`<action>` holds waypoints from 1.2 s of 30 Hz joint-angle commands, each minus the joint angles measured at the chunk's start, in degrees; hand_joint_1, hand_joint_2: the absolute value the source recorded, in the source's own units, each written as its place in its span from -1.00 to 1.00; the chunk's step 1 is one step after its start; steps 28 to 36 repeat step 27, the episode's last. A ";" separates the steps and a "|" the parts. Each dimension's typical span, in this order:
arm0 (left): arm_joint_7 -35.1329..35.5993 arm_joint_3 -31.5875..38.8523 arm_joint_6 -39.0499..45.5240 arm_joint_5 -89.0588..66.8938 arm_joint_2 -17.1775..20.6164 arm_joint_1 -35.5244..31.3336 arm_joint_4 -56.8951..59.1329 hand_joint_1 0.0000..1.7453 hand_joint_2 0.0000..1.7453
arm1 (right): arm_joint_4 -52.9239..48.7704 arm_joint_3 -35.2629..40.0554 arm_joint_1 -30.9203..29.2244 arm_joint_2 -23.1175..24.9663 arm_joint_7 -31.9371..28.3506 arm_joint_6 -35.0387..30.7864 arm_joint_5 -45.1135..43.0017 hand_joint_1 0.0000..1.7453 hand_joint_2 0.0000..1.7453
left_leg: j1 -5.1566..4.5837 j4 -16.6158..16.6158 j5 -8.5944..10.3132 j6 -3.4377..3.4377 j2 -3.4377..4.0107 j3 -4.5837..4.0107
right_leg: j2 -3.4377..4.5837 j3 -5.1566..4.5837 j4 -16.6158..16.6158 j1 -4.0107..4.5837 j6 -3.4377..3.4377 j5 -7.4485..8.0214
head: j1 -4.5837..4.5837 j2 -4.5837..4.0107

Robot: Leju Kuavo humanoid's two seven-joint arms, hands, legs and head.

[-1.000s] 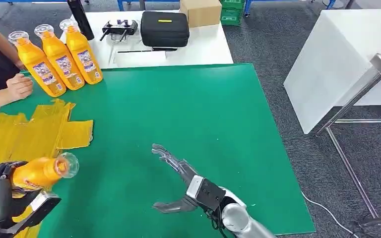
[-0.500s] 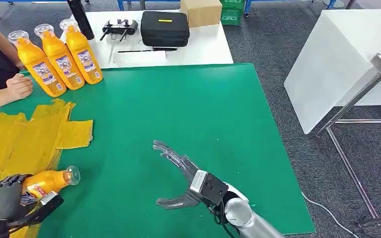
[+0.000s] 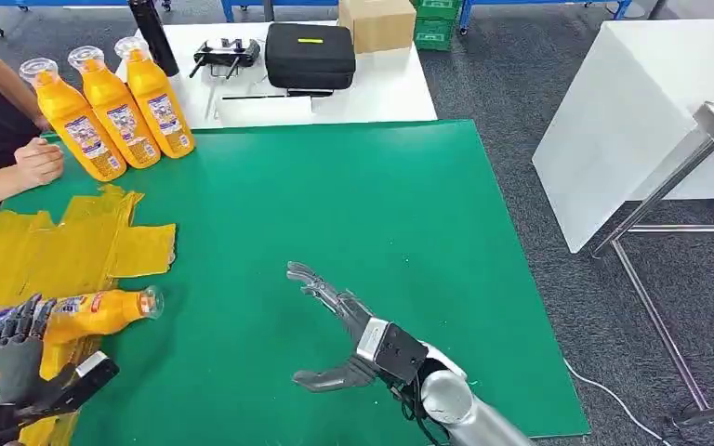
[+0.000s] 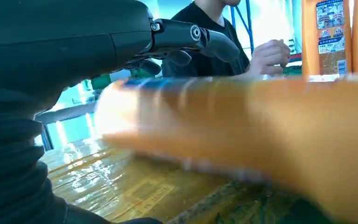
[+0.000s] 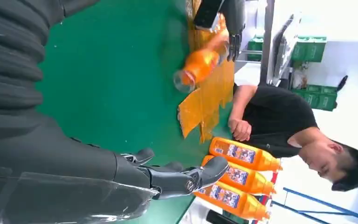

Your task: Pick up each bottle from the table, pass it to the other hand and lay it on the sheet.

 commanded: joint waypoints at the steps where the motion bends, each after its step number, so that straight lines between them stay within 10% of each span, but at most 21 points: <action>1: -1.25 -4.31 0.51 2.48 0.36 -0.07 -0.43 -1.00 1.00 | 2.02 -0.02 -0.96 -1.11 0.27 0.15 -0.32 -1.00 1.00 | 0.04 0.07 -0.13 -0.13 0.05 0.17 | -0.07 0.22 0.03 0.04 -0.04 -0.13 | 0.00 0.00; 4: -3.08 -4.95 1.61 4.89 0.11 0.67 -2.95 -1.00 1.00 | 1.97 -0.07 -0.73 -1.35 0.26 0.01 -0.27 -1.00 1.00 | 0.03 0.01 -0.07 -0.08 0.04 0.10 | -0.04 0.13 -0.03 0.03 -0.02 -0.05 | 0.02 0.00; 5: -3.95 -4.84 2.47 6.48 -0.41 0.86 -3.96 -1.00 -1.00 | 1.85 -0.21 -0.51 -1.40 0.21 -0.11 -0.24 -1.00 1.00 | 0.04 0.05 -0.11 -0.10 0.05 0.12 | -0.05 0.17 0.00 0.05 -0.03 -0.10 | 0.02 0.00; 8: -15.78 -3.10 -2.63 32.14 -5.63 0.99 -10.00 -1.00 -1.00 | 0.58 -1.57 1.97 -1.00 -1.52 -3.09 3.38 -1.00 1.00 | 0.00 0.00 -0.06 -0.06 -0.05 0.08 | -0.14 0.14 -0.02 0.01 -0.01 -0.09 | 0.00 0.00; 17: -14.99 -3.36 -2.95 31.29 -6.47 1.17 -11.61 -1.00 -1.00 | -0.07 -1.57 2.72 -1.01 -1.79 -3.32 3.91 -1.00 1.00 | -0.01 0.05 -0.14 -0.10 0.00 0.03 | -0.10 0.08 0.02 0.02 -0.02 -0.11 | 0.00 0.00; 18: -19.38 -2.19 -10.15 38.49 -8.88 0.85 -13.28 -1.00 -1.00 | -0.50 -2.48 3.52 -0.44 -2.58 -7.24 9.06 -1.00 -1.00 | -0.02 0.02 -0.06 -0.05 -0.01 -0.08 | -0.08 -0.08 -0.01 0.01 -0.01 -0.03 | 0.00 0.00; 22: -23.92 -9.51 -43.98 68.23 -18.84 11.96 -34.32 -1.00 -1.00 | -10.45 -10.53 17.14 6.64 -9.86 -19.71 22.22 -1.00 -1.00 | 0.00 0.05 -0.12 -0.06 -0.15 -0.07 | -0.29 -0.01 0.00 0.02 0.00 -0.14 | -0.02 0.00; 27: -27.37 -36.91 -34.72 69.63 -20.82 19.41 -43.77 -1.00 -1.00 | -14.04 -12.65 21.38 8.77 -13.70 -25.35 25.87 -1.00 -1.00 | -0.07 0.39 -0.70 -0.01 0.05 0.22 | -0.13 0.33 0.19 -0.05 0.10 -0.61 | 0.00 0.00; 36: -27.37 -36.91 -34.72 69.63 -20.82 19.41 -43.77 -1.00 -1.00 | -14.04 -12.65 21.38 8.77 -13.70 -25.35 25.87 -1.00 -1.00 | -0.07 0.39 -0.70 -0.01 0.05 0.22 | -0.13 0.33 0.19 -0.05 0.10 -0.61 | 0.00 0.00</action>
